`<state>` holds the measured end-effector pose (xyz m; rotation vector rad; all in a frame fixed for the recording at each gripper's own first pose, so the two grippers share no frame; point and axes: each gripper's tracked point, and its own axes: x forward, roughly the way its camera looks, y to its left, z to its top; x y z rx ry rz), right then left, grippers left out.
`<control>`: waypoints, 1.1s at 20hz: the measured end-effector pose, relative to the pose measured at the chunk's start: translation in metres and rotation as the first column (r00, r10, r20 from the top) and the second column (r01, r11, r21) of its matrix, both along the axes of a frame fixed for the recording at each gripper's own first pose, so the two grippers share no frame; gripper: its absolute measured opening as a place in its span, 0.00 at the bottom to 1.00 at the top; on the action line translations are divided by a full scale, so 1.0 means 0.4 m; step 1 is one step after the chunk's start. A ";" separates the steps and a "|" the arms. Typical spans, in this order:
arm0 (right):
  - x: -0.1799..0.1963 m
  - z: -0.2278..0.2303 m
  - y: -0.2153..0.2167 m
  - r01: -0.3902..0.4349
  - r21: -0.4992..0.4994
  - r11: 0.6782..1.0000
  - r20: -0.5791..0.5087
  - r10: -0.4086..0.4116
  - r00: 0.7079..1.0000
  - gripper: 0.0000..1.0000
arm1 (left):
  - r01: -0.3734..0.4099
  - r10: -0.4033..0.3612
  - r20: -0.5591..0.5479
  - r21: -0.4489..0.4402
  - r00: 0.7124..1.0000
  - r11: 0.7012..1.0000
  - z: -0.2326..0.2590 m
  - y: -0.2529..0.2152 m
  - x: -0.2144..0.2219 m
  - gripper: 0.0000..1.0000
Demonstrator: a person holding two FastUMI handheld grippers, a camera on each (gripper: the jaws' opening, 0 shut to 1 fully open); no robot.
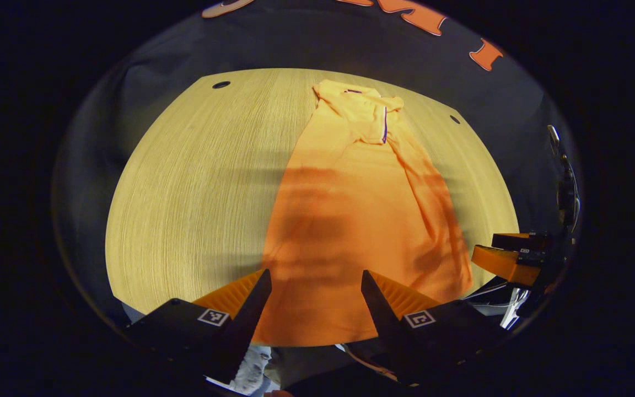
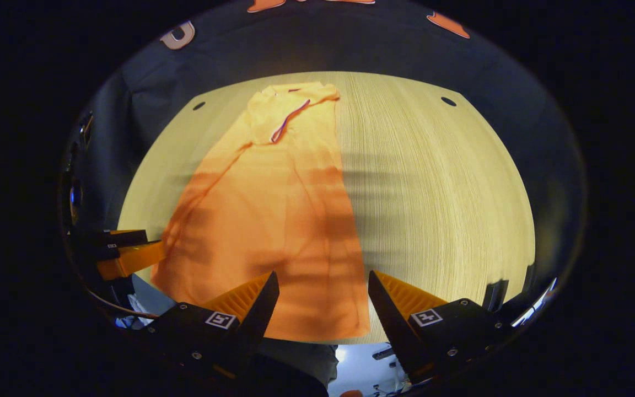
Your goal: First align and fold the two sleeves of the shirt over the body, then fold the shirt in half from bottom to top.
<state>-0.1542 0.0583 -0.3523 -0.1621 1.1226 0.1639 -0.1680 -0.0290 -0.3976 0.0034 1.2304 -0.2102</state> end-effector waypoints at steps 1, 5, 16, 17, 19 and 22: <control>-0.020 -0.012 -0.004 0.000 -0.016 1.000 -0.021 -0.001 1.000 0.99 | -0.004 0.004 -0.003 0.010 1.000 1.000 -0.005 0.011 -0.021 0.99; -0.107 -0.075 -0.046 0.021 -0.044 0.999 -0.113 -0.026 0.993 0.99 | 0.005 -0.001 -0.054 0.065 0.999 0.998 -0.040 0.058 -0.100 0.99; -0.134 -0.162 -0.076 -0.043 -0.148 0.988 -0.221 0.010 0.975 1.00 | 0.009 0.013 -0.138 0.159 0.990 0.987 -0.136 0.113 -0.168 0.99; -0.135 -0.164 -0.074 -0.037 -0.141 0.989 -0.227 0.004 0.974 0.99 | 0.013 0.009 -0.125 0.174 0.992 0.985 -0.136 0.117 -0.166 0.99; -0.140 -0.169 -0.068 -0.020 -0.112 0.993 -0.254 -0.010 0.967 0.99 | 0.019 0.003 -0.115 0.192 0.993 0.981 -0.142 0.113 -0.163 0.96; -0.135 -0.170 -0.064 -0.015 -0.106 0.994 -0.276 -0.015 0.961 0.99 | -0.011 0.035 -0.122 0.193 0.992 0.981 -0.140 0.115 -0.164 0.98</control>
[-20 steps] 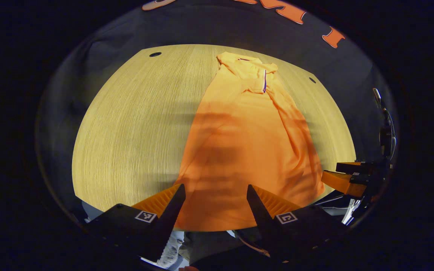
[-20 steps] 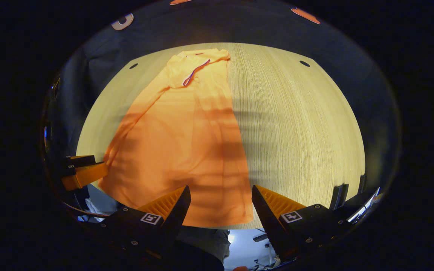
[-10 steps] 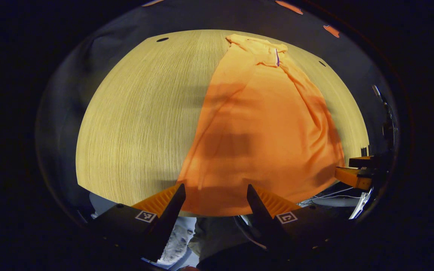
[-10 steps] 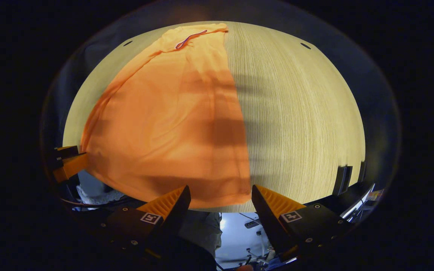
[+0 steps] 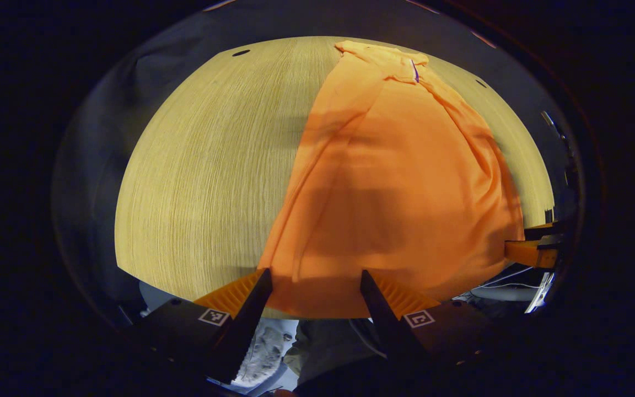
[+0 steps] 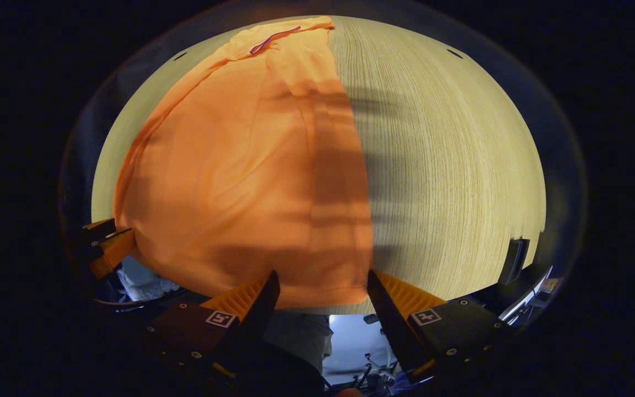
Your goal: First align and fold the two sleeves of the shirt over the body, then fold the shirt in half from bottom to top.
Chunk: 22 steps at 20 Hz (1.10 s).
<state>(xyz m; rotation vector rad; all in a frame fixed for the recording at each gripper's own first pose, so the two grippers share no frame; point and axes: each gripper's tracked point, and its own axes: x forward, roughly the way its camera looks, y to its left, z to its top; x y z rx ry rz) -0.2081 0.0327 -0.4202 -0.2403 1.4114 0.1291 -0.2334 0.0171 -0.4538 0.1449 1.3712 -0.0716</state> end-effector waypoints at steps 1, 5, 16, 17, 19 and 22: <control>-0.001 0.000 0.000 -0.007 -0.001 1.000 -0.003 0.007 1.000 0.99 | -0.007 0.007 -0.007 0.002 1.000 1.000 -0.003 -0.001 0.000 0.98; -0.002 0.002 0.004 -0.007 0.002 1.000 -0.001 0.007 1.000 0.98 | -0.015 0.015 0.001 0.002 1.000 1.000 -0.001 -0.003 0.003 0.99; -0.004 0.006 0.034 -0.018 0.090 0.996 0.061 0.012 0.998 0.06 | 0.028 -0.018 0.064 -0.167 0.998 0.986 -0.003 -0.082 0.024 0.01; -0.004 0.007 0.035 -0.012 0.106 0.994 0.065 0.005 0.998 0.06 | -0.011 0.020 0.044 -0.201 0.999 0.980 0.001 -0.085 0.023 0.01; -0.005 0.017 0.028 0.006 0.127 0.992 0.065 -0.014 0.998 0.00 | -0.043 0.053 0.038 -0.231 0.998 0.972 0.004 -0.086 0.037 0.01; 0.016 0.058 0.025 0.015 0.152 0.988 0.096 -0.029 0.995 0.00 | 0.007 0.015 0.084 -0.257 0.996 0.966 0.052 -0.121 0.065 0.01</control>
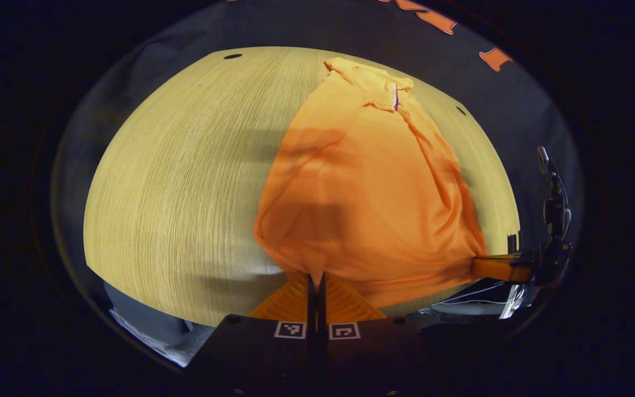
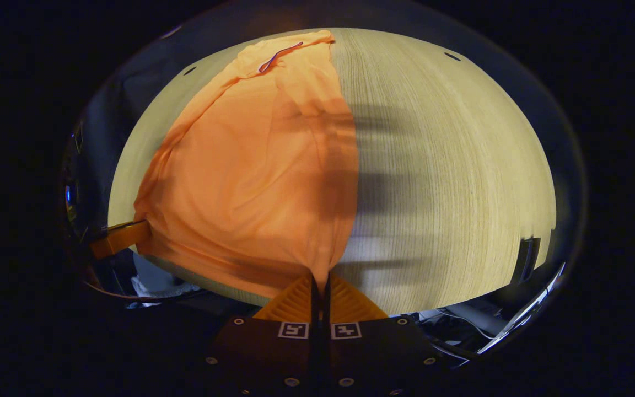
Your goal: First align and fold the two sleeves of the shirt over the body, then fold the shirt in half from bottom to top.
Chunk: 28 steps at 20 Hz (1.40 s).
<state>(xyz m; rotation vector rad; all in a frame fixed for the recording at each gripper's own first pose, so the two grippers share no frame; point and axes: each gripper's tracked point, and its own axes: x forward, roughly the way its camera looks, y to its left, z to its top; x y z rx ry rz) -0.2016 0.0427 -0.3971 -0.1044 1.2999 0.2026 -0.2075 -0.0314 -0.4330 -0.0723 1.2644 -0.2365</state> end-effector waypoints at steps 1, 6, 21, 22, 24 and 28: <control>0.012 0.019 0.005 -0.003 0.015 1.000 0.014 0.003 1.000 0.00 | 0.018 -0.018 0.019 -0.011 1.000 1.000 0.026 -0.016 0.013 0.01; 0.124 0.159 0.012 -0.063 0.017 0.998 0.159 0.060 0.986 0.00 | 0.059 -0.050 0.139 -0.060 0.989 0.996 0.161 -0.086 0.129 0.01; 0.600 0.456 0.076 -0.107 0.043 0.993 0.465 0.075 0.882 0.00 | 0.054 -0.022 0.435 -0.062 0.900 0.997 0.364 -0.113 0.623 0.01; 0.625 0.467 0.083 -0.111 0.041 0.993 0.474 0.078 0.877 0.00 | 0.054 -0.017 0.443 -0.071 0.897 0.996 0.367 -0.130 0.653 0.00; 0.691 0.491 0.101 -0.111 0.042 0.993 0.500 0.075 0.863 0.00 | 0.060 -0.021 0.456 -0.071 0.890 0.996 0.375 -0.142 0.709 0.00; 0.813 0.503 0.115 -0.105 0.020 0.994 0.523 0.080 0.848 0.00 | 0.053 -0.010 0.485 -0.074 0.874 0.996 0.383 -0.163 0.841 0.00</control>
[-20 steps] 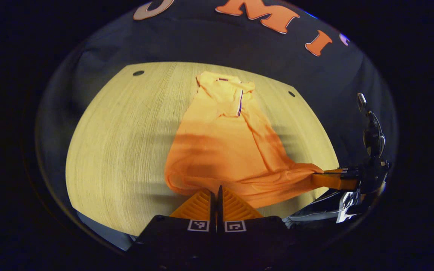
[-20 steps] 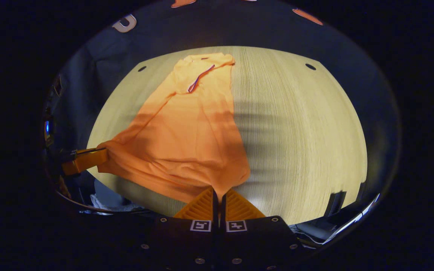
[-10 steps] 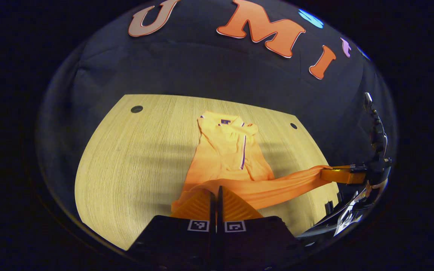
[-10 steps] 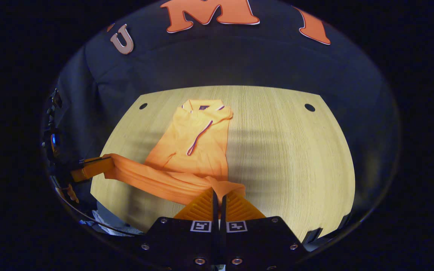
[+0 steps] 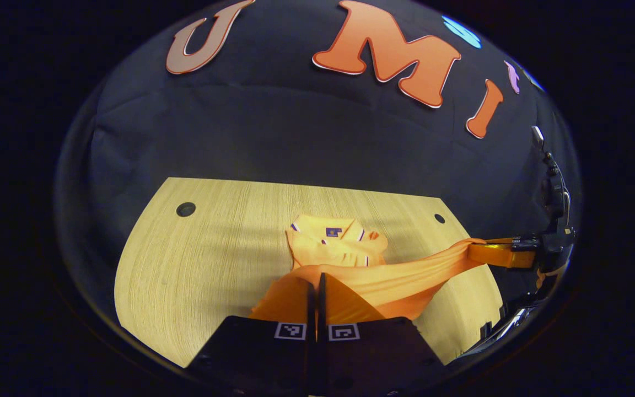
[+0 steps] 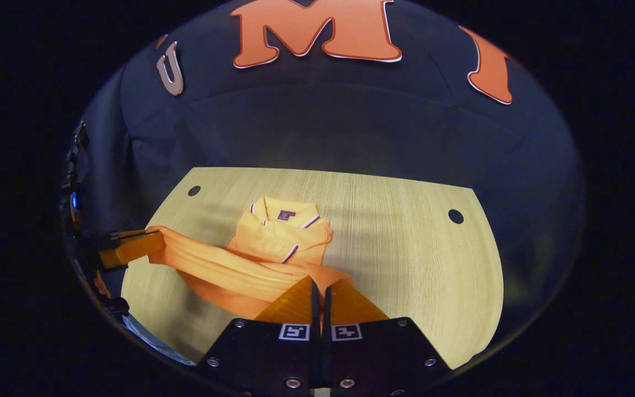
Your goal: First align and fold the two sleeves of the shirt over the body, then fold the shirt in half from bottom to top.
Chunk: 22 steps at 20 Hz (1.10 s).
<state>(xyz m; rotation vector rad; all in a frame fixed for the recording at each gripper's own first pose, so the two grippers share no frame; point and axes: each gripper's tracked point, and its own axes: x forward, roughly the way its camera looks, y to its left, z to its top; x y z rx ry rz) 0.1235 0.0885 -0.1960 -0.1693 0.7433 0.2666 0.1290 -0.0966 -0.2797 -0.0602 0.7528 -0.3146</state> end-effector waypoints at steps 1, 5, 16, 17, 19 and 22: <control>0.028 -0.003 0.003 0.001 0.001 1.000 0.003 -0.001 1.000 0.00 | -0.003 0.003 0.002 0.003 1.000 1.000 0.002 0.001 0.030 0.00; 0.125 -0.036 -0.004 0.008 -0.031 0.999 -0.005 -0.008 1.000 0.00 | -0.003 0.003 0.019 0.013 1.000 1.000 -0.005 0.004 0.132 0.00; 0.266 -0.189 0.016 0.034 -0.056 0.998 -0.105 -0.040 0.994 0.00 | -0.025 0.029 -0.056 0.062 0.998 0.998 -0.214 0.017 0.287 0.00; 0.276 -0.189 0.015 0.033 -0.055 0.998 -0.106 -0.039 0.994 0.00 | -0.030 0.034 -0.057 0.062 0.998 0.998 -0.226 0.023 0.296 0.01; 0.293 -0.198 0.007 0.040 -0.076 0.996 -0.097 -0.048 0.994 0.00 | -0.031 0.035 -0.059 0.067 0.998 0.997 -0.253 0.032 0.313 0.00; 0.323 -0.244 0.022 0.042 -0.074 0.996 -0.095 -0.049 0.994 0.01 | -0.042 0.048 -0.079 0.074 0.996 0.996 -0.285 0.045 0.327 0.00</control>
